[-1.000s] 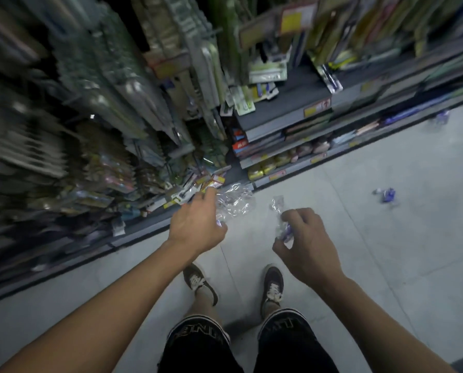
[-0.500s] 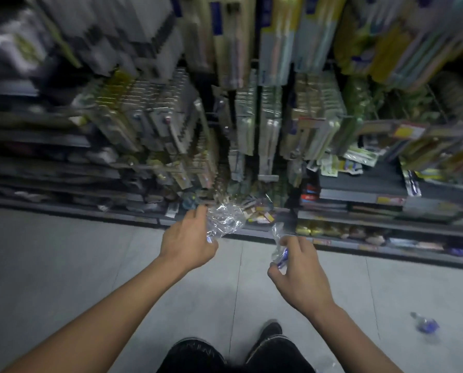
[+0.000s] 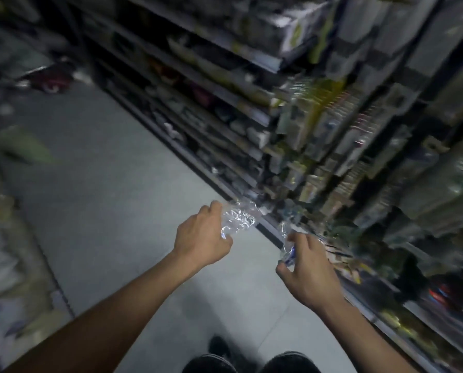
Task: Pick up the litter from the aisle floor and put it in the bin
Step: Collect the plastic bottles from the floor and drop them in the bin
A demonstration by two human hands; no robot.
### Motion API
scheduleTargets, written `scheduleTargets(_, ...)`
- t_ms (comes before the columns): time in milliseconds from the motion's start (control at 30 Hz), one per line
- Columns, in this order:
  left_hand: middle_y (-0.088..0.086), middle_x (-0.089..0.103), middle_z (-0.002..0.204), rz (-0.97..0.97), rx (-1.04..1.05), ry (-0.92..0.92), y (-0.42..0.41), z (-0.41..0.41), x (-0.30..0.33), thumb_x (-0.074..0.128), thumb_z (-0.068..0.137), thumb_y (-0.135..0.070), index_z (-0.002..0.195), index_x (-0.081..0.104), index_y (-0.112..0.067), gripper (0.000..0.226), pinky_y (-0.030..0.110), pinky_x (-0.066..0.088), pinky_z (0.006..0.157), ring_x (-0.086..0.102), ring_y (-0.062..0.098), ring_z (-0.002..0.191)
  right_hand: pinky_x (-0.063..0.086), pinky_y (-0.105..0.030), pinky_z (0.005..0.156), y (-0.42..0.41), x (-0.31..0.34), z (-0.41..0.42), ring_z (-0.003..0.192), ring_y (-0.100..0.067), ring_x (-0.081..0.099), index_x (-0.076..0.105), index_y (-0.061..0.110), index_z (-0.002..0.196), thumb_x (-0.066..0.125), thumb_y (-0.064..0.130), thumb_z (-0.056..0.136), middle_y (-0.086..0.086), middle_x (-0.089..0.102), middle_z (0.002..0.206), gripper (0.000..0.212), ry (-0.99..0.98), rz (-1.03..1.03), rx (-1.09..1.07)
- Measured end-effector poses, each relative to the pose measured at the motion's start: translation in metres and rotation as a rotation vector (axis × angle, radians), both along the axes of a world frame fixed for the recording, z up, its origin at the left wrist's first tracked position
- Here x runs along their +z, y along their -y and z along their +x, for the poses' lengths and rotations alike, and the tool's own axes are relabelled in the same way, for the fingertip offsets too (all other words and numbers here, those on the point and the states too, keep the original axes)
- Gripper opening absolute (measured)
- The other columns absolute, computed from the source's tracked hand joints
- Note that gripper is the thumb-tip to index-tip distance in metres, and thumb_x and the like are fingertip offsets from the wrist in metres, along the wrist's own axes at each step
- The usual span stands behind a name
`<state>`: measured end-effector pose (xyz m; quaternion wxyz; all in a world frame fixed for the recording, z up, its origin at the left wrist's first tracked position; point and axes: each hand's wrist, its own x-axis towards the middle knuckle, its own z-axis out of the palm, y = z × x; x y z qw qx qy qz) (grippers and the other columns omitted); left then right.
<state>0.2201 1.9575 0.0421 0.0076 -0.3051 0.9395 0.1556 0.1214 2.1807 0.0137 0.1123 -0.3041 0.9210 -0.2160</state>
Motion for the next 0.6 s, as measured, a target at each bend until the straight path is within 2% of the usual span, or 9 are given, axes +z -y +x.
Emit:
scheduleTargets(300, 0.001, 0.059, 0.119, 0.030, 0.341, 0.032, 0.099, 0.078, -0.009, 0.065, 0.079, -0.040, 0.126, 0.041, -0.023, 0.056, 0.039, 0.054, 0.081, 0.064, 0.032, 0.102, 0.044, -0.030, 0.074, 0.134, 0.003, 0.018, 0.114, -0.020, 0.047, 0.045, 0.024, 0.130, 0.065, 0.036, 0.083, 0.001, 0.046, 0.124, 0.052, 0.015, -0.011, 0.266)
scheduleTargets(400, 0.000, 0.059, 0.118, 0.034, 0.393, 0.043, 0.123, 0.080, -0.015, 0.066, 0.078, -0.040, 0.127, 0.041, -0.024, 0.057, 0.039, 0.054, 0.079, 0.064, 0.032, 0.100, 0.043, -0.028, 0.078, 0.163, 0.001, 0.008, 0.119, -0.019, 0.045, 0.044, 0.023, 0.131, 0.065, 0.036, 0.083, 0.001, 0.046, 0.128, 0.054, 0.020, -0.005, 0.325)
scheduleTargets(600, 0.002, 0.054, 0.112, 0.029, 0.453, 0.023, 0.177, 0.051, -0.023, 0.069, 0.076, -0.036, 0.125, 0.040, -0.024, 0.058, 0.038, 0.053, 0.074, 0.063, 0.032, 0.096, 0.045, -0.031, 0.083, 0.228, -0.010, -0.035, 0.112, -0.021, 0.050, 0.045, 0.024, 0.127, 0.065, 0.036, 0.082, 0.002, 0.046, 0.125, 0.050, 0.098, -0.042, 0.350)
